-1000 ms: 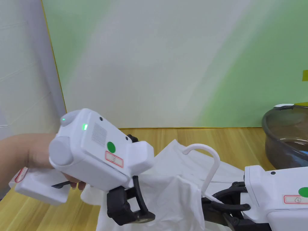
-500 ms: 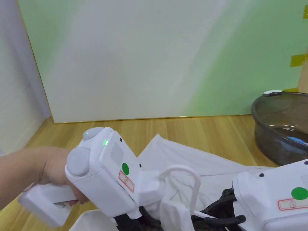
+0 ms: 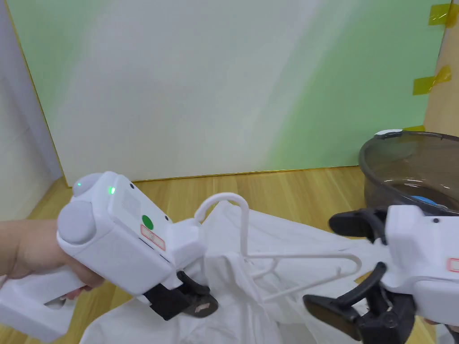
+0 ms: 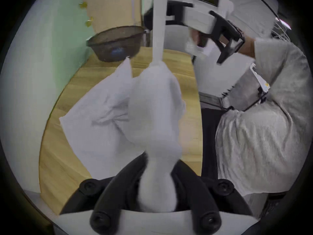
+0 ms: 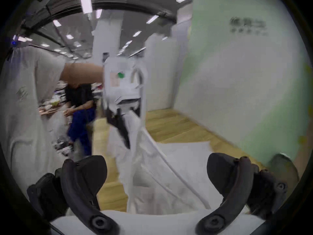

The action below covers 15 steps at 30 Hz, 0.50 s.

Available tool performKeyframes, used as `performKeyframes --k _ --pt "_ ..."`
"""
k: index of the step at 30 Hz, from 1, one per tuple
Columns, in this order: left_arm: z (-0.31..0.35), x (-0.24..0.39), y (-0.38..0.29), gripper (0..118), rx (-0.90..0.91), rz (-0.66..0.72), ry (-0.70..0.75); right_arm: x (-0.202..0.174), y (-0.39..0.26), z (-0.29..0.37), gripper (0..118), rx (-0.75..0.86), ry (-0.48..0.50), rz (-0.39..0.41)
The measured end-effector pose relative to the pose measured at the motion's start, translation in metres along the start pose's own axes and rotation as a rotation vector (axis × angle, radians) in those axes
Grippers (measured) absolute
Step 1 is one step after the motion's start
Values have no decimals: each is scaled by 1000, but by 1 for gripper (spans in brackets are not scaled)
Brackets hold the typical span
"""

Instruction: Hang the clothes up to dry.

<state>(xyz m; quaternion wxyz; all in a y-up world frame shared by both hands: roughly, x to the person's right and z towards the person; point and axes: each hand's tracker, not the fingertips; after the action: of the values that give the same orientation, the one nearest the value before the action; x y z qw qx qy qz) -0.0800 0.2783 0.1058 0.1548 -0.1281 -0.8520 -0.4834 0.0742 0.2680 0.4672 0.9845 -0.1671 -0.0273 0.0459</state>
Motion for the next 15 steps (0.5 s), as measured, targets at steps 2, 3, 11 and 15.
performKeyframes --k 2,3,11,15 --pt "6 4 5 7 9 -42 41 -17 -7 30 118 57 -95 1" --pt "9 4 6 7 -3 -27 19 -28 -8 39 118 70 -119 6" --pt "7 6 16 7 -20 -62 51 -66 -77 2 118 -214 -263 -117" --pt "5 10 22 7 -18 -81 62 -50 -102 -48 118 -283 -317 -267"
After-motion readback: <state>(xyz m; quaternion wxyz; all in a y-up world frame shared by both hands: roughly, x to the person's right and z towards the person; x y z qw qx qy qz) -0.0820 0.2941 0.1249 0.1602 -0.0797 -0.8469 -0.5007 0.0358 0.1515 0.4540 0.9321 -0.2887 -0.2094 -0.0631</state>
